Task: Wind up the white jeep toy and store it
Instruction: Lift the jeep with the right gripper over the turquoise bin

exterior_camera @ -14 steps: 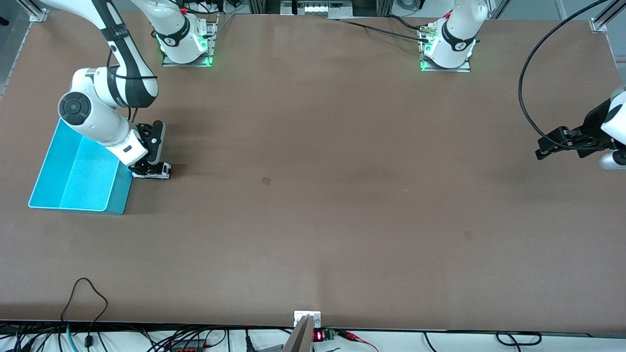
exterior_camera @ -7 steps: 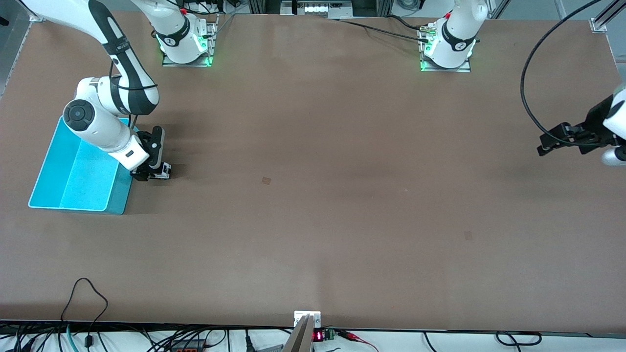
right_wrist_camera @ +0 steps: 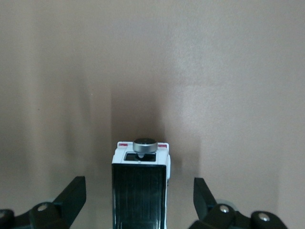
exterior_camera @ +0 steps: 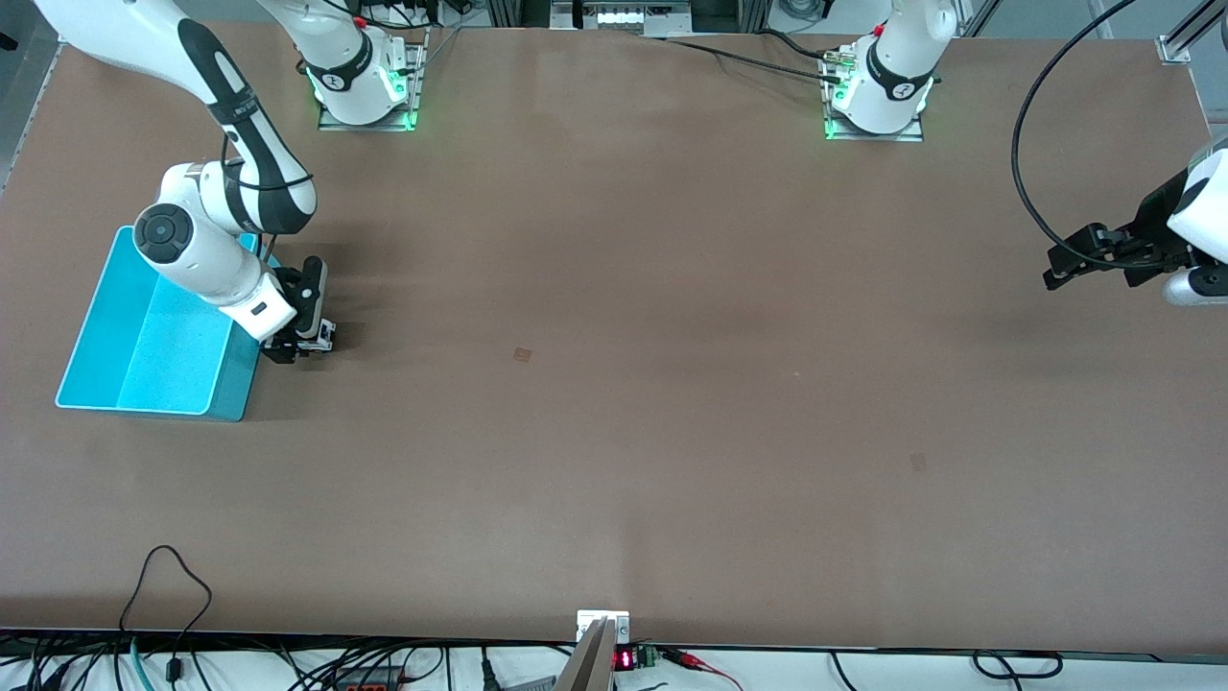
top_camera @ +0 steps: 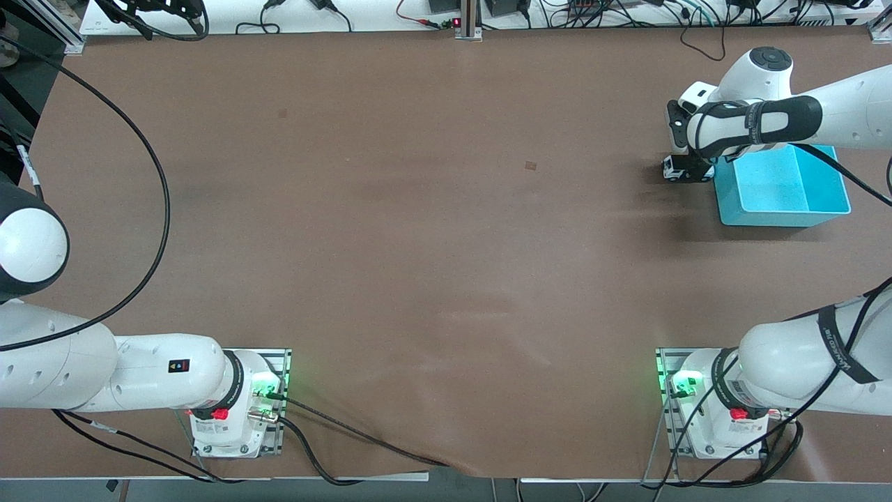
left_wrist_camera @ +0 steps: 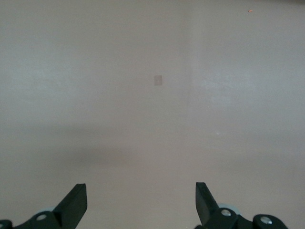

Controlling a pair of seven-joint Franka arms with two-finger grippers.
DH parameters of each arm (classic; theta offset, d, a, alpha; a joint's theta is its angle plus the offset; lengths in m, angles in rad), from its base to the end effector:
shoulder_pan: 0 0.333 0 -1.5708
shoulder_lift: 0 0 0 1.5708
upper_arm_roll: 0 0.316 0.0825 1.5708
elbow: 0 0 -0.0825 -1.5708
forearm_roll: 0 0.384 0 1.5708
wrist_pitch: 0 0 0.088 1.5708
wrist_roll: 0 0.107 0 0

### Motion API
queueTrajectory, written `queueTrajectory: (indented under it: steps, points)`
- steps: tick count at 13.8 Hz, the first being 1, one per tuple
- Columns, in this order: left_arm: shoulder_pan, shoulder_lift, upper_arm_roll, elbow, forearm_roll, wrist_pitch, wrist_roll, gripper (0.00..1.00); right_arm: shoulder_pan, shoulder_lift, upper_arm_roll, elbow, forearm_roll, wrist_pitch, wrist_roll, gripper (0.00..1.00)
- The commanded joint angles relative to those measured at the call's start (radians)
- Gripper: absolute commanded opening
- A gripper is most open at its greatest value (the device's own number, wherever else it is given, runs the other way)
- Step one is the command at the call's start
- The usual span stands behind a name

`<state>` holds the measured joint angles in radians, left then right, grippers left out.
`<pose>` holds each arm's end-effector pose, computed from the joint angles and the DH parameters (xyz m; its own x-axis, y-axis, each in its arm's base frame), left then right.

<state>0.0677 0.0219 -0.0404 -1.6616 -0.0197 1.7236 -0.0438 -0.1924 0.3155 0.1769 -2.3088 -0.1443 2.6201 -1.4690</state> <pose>0.5723 0.0140 0.5826 0.9965 0.0740 0.0391 0.0732 -0.9971 0.0222 0.5261 -0.0026 0.2101 0.0009 0.9999 -0.0172 1.0000 -0.0008 0.0045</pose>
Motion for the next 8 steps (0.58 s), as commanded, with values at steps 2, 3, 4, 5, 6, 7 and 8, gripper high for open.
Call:
queueTrajectory:
  steps: [2, 3, 4, 5, 6, 7, 8]
  points:
    - [-0.002, -0.025, -0.013, -0.014, -0.013, -0.004, -0.007, 1.0, -0.032, 0.026, 0.019, -0.007, -0.02, 0.043, -0.013, 1.0]
    - [0.001, -0.029, -0.012, -0.012, -0.013, -0.016, -0.004, 1.0, -0.032, 0.03, 0.019, -0.007, -0.02, 0.044, -0.013, 0.95]
    - [0.004, -0.031, -0.007, -0.009, -0.013, -0.027, 0.005, 1.0, -0.032, 0.03, 0.019, -0.007, -0.02, 0.044, -0.013, 0.82]
    - [0.006, -0.033, -0.007, 0.005, -0.013, -0.032, 0.007, 1.0, -0.033, 0.031, 0.019, -0.006, -0.02, 0.044, -0.013, 0.51]
    - [0.006, -0.03, -0.009, 0.008, -0.013, -0.032, 0.005, 1.0, -0.041, 0.031, 0.019, -0.006, -0.02, 0.041, -0.013, 0.26]
    - [0.007, -0.031, -0.009, 0.005, -0.014, -0.035, 0.005, 1.0, -0.047, 0.03, 0.019, -0.006, -0.02, 0.038, -0.011, 0.15]
    - [0.007, -0.031, -0.009, 0.005, -0.016, -0.053, 0.005, 1.0, -0.05, 0.028, 0.019, -0.007, -0.02, 0.035, -0.005, 0.06]
